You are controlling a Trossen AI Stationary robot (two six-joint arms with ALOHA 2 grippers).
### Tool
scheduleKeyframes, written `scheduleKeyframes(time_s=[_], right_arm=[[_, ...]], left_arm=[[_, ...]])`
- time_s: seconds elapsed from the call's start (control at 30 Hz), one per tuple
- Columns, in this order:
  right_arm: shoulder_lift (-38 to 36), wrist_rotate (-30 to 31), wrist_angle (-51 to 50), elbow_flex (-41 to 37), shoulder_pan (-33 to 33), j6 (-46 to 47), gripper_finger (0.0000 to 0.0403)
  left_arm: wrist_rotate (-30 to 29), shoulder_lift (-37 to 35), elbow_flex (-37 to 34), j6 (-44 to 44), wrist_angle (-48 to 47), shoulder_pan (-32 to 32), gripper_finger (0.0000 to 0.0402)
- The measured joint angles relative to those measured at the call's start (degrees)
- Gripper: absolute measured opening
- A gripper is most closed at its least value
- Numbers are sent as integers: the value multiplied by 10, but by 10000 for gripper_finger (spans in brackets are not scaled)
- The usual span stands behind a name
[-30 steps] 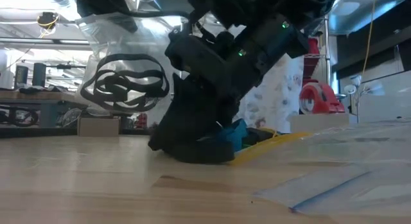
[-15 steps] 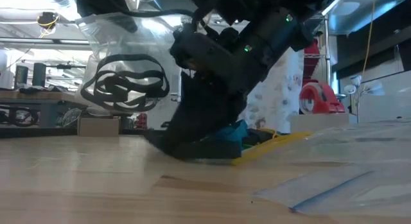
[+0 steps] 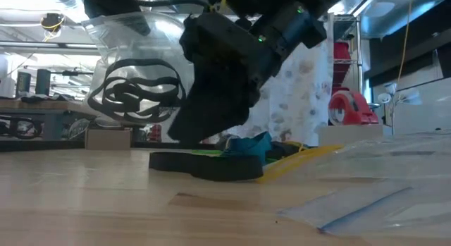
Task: Sort rubber bands
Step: Put the black rubber band into the transparent zip bag
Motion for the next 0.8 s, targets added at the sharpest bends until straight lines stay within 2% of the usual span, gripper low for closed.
scheduleKeyframes(time_s=[0.2,0.3,0.53,0.67,0.8], right_arm=[[-1,-4,-120,31,-1,15,283],[4,-4,-117,26,6,26,299],[12,-13,-61,23,6,40,298],[26,1,-58,22,6,53,291],[29,-9,-47,22,6,66,287]], left_arm=[[0,0,0,0,-1,-4,0],[0,0,0,0,-1,-7,0],[0,0,0,0,1,-7,0],[0,0,0,0,2,-7,0],[0,0,0,0,9,-7,0]])
